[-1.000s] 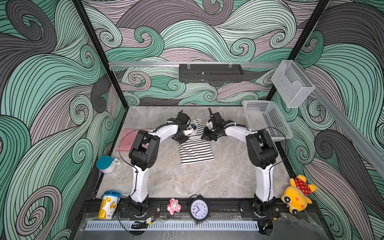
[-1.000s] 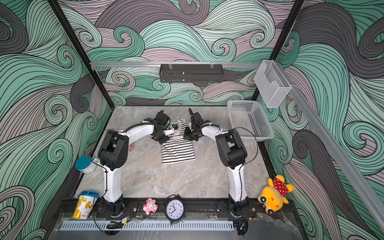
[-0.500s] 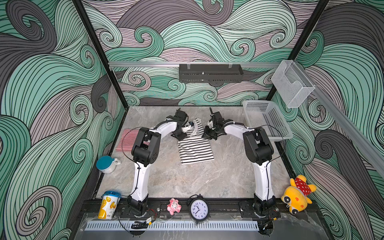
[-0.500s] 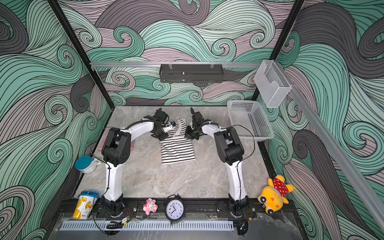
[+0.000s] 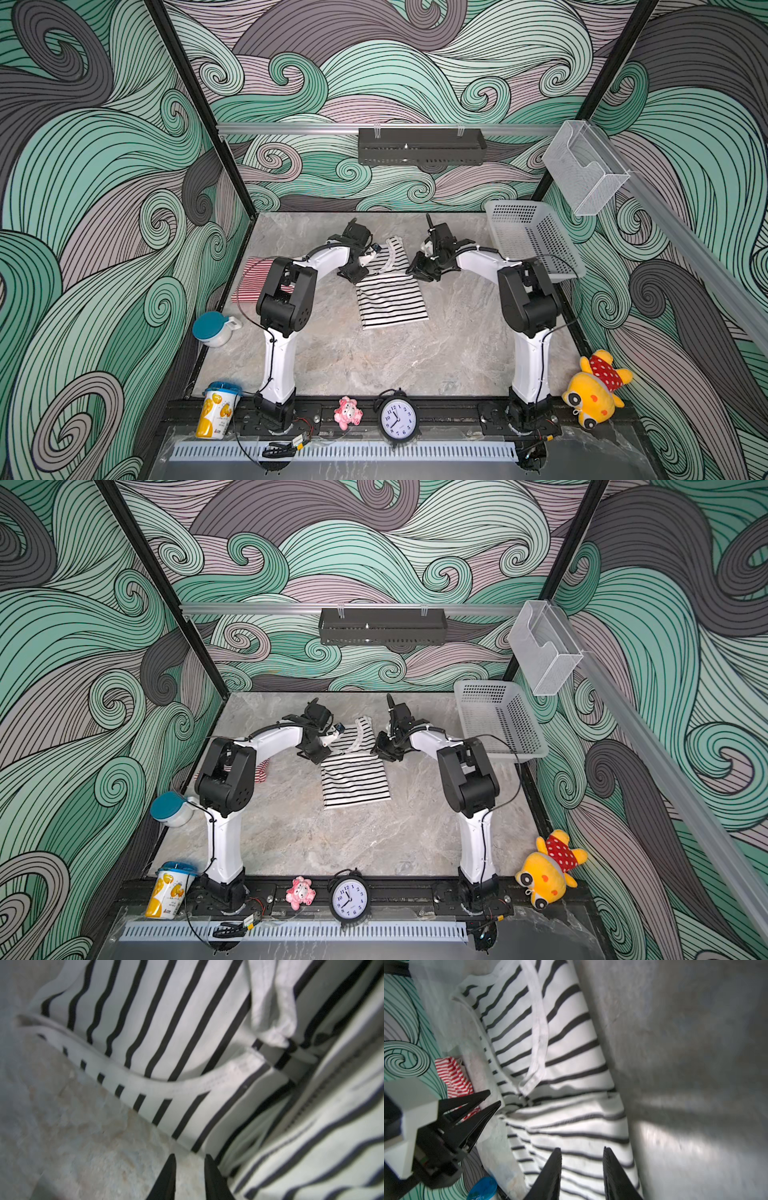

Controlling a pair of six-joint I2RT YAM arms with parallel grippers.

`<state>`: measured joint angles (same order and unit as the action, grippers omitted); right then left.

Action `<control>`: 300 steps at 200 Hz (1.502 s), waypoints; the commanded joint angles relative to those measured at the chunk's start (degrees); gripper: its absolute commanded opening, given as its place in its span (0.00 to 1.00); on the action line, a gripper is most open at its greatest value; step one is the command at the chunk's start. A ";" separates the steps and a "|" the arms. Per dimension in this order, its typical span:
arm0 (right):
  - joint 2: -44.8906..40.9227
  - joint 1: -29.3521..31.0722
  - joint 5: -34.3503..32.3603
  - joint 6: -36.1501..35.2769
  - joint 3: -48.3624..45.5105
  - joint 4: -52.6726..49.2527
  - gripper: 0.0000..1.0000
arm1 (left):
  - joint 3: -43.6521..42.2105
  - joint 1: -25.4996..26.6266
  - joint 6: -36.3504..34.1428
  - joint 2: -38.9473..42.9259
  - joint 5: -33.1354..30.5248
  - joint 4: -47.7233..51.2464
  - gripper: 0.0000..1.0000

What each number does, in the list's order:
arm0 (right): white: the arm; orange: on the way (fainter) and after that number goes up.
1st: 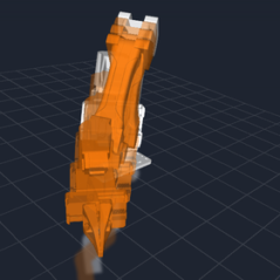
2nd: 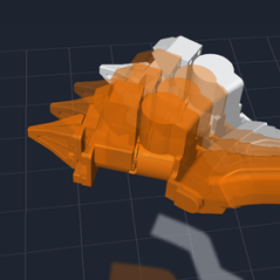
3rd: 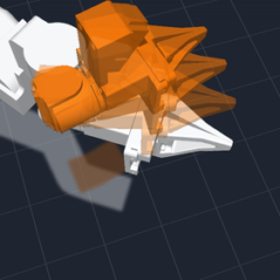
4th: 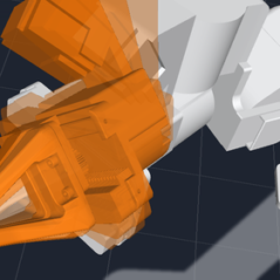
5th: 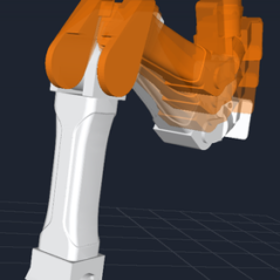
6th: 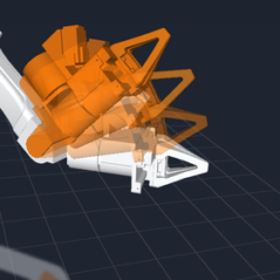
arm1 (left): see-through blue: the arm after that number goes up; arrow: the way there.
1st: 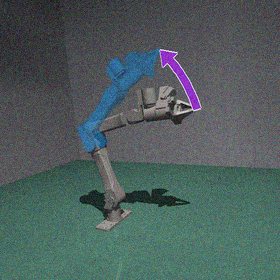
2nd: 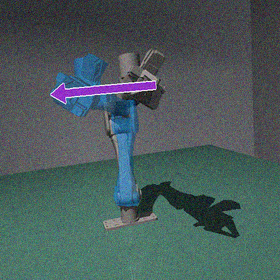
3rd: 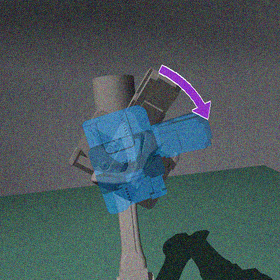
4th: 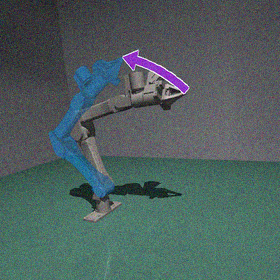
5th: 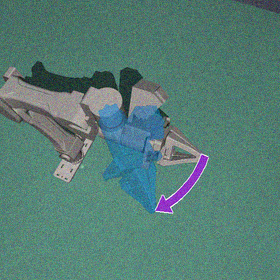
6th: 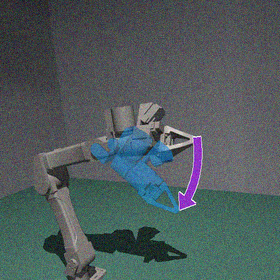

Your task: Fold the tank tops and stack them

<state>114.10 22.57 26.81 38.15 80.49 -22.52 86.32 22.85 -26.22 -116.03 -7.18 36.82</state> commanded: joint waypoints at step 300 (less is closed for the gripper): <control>-31.08 5.16 -5.89 16.37 -48.33 23.14 0.51 | -35.17 20.39 0.38 24.58 4.60 -9.42 0.38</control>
<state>82.54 27.42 21.82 53.36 33.01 -0.38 50.00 42.85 -25.67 -89.80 -3.90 27.18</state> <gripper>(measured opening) 0.513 0.384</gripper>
